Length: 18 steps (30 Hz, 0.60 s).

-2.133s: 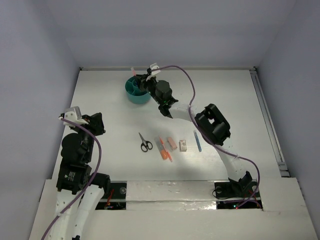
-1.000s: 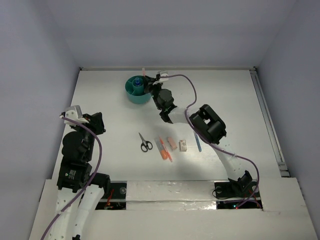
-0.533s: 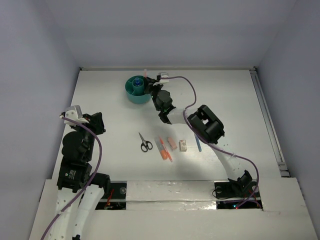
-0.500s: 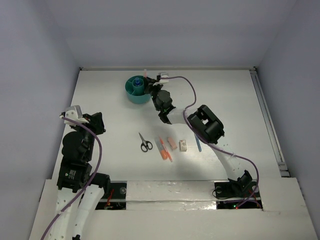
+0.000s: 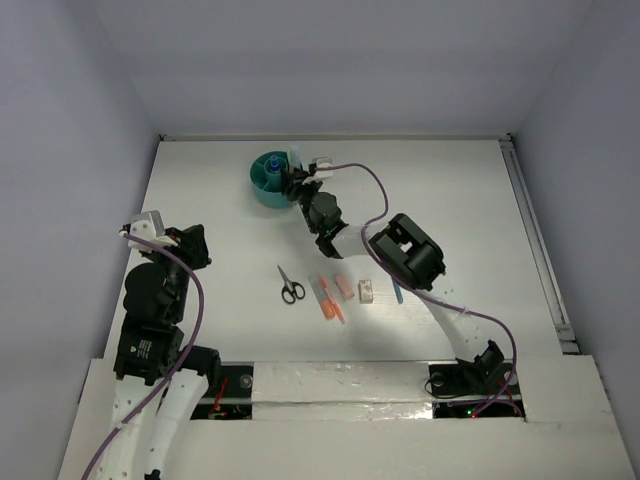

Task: Sort the stationery into containers
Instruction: Place the pen in the storage box, then pick up the pen from the center of the board.

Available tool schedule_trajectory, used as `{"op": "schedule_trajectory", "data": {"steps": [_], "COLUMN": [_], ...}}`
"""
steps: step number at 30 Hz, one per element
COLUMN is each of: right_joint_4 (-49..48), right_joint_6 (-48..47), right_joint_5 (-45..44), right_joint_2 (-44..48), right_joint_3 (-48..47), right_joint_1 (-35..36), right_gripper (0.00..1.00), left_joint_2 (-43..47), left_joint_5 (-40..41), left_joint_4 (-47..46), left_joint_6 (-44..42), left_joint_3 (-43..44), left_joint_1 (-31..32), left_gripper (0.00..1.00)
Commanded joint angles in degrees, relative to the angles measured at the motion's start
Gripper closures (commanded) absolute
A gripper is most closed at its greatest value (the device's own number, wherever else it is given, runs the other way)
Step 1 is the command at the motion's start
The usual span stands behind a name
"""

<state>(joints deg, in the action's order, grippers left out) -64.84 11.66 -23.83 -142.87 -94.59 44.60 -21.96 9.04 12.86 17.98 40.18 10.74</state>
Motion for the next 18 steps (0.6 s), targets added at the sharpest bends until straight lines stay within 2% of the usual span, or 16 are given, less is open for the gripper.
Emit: {"op": "schedule_trajectory", "data": {"steps": [1, 4, 5, 8, 11, 14, 15, 16, 17, 18], "right_joint_4": [-5.91, -5.83, -5.48, -3.98, 1.01, 5.41, 8.12, 9.37, 10.95, 14.7], "right_joint_6": [-1.55, -1.82, -1.82, -1.64, -0.06, 1.78, 2.31, 3.97, 5.2, 6.78], "right_joint_5": [0.28, 2.03, 2.56, 4.5, 4.59, 4.94, 5.37, 5.99, 6.95, 8.09], "right_joint_2": [4.34, 6.54, 8.29, 12.15, 17.07, 21.21, 24.19, 25.69, 27.19, 28.77], "right_joint_3": [1.68, 3.97, 4.58, 7.48, 11.34, 16.16, 17.58, 19.25, 22.66, 24.69], "right_joint_1": [1.02, 1.02, 1.02, 1.02, 1.02, 1.02, 1.02, 1.02, 1.02, 1.02], "right_gripper": [0.57, 0.49, 0.43, 0.33, 0.25, 0.25, 0.26, 0.32, 0.63, 0.81], "left_joint_2": [0.16, 0.34, 0.33, 0.25, 0.42, 0.68, 0.86, 1.04, 1.3, 1.39], "left_joint_5": [-0.34, -0.16, -0.16, -0.42, -0.34, -0.42, -0.51, -0.43, -0.25, 0.1], "left_joint_4": [-2.93, -2.93, -3.02, -3.02, -3.11, -3.11, -3.02, -3.02, -3.02, -3.02], "left_joint_6": [-0.58, -0.57, -0.57, -0.66, -0.57, -0.49, -0.49, -0.49, -0.57, -0.57], "left_joint_3": [0.6, 0.6, 0.6, 0.6, 0.6, 0.6, 0.51, 0.6, 0.6, 0.6], "left_joint_1": [-0.46, -0.46, -0.46, -0.46, -0.46, -0.46, -0.46, -0.46, -0.46, -0.46], "left_gripper": [0.91, 0.91, 0.91, 0.91, 0.91, 0.91, 0.91, 0.91, 0.91, 0.91]}}
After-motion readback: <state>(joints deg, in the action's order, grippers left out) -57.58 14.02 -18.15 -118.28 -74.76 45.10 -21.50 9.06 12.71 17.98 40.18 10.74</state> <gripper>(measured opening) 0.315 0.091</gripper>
